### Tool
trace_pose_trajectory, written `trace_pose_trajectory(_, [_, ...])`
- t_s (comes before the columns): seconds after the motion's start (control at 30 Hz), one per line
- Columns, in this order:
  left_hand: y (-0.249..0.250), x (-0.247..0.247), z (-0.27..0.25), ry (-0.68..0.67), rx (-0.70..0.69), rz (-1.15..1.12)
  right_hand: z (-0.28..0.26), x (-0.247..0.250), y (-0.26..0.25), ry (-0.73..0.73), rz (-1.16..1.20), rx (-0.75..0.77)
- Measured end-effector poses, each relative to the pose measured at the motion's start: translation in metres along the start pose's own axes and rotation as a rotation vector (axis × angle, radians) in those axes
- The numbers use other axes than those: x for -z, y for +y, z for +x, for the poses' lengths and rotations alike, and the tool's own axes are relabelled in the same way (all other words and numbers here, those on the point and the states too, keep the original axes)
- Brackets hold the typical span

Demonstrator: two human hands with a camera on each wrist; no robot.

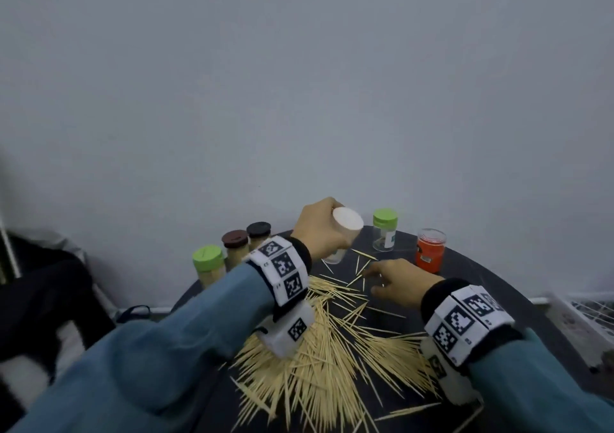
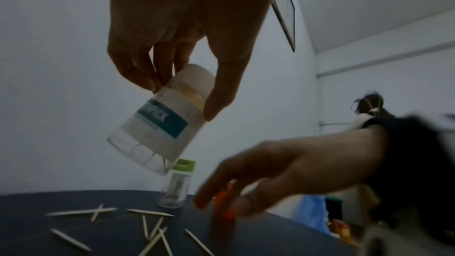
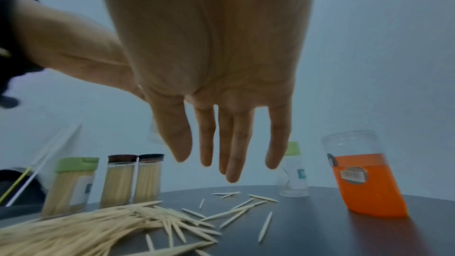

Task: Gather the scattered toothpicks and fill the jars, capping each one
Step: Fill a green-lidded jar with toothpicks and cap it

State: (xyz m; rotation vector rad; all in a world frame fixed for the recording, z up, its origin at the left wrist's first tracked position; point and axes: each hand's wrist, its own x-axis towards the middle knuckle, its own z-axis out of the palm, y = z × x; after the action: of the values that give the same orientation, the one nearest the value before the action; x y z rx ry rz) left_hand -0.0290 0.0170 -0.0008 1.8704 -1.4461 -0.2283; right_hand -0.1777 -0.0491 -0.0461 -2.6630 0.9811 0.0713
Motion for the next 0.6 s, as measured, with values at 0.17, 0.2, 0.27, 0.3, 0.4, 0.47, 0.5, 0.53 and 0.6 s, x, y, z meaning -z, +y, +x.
trace_pose_trajectory(0.17, [-0.01,0.002,-0.052,-0.004,-0.002,-0.13,-0.007,-0.004,-0.011,0.172,0.171,0.074])
trace_pose_trajectory(0.2, [-0.012,0.002,-0.06,-0.002,-0.003,-0.13,-0.009,-0.004,-0.013,0.2,0.251,0.093])
trace_pose_trajectory(0.27, [-0.018,0.001,-0.074,0.006,-0.009,-0.121,-0.014,-0.004,-0.021,0.249,0.46,0.143])
trace_pose_trajectory(0.3, [-0.021,0.001,-0.08,0.013,-0.015,-0.119,-0.018,-0.003,-0.026,0.257,0.574,0.167])
trace_pose_trajectory(0.4, [-0.025,-0.001,-0.095,0.02,-0.018,-0.143,-0.025,0.002,-0.038,0.192,0.732,0.22])
trace_pose_trajectory(0.47, [-0.028,-0.002,-0.101,0.034,-0.004,-0.187,-0.027,0.003,-0.042,0.131,0.686,0.28])
trace_pose_trajectory(0.5, [-0.028,-0.002,-0.104,0.037,0.009,-0.219,-0.027,0.002,-0.043,0.13,0.649,0.301])
trace_pose_trajectory(0.53, [-0.029,-0.001,-0.105,0.037,0.021,-0.249,-0.027,0.001,-0.044,0.147,0.623,0.312])
trace_pose_trajectory(0.6, [-0.031,-0.001,-0.106,0.051,0.032,-0.275,-0.027,0.0,-0.044,0.179,0.607,0.327])
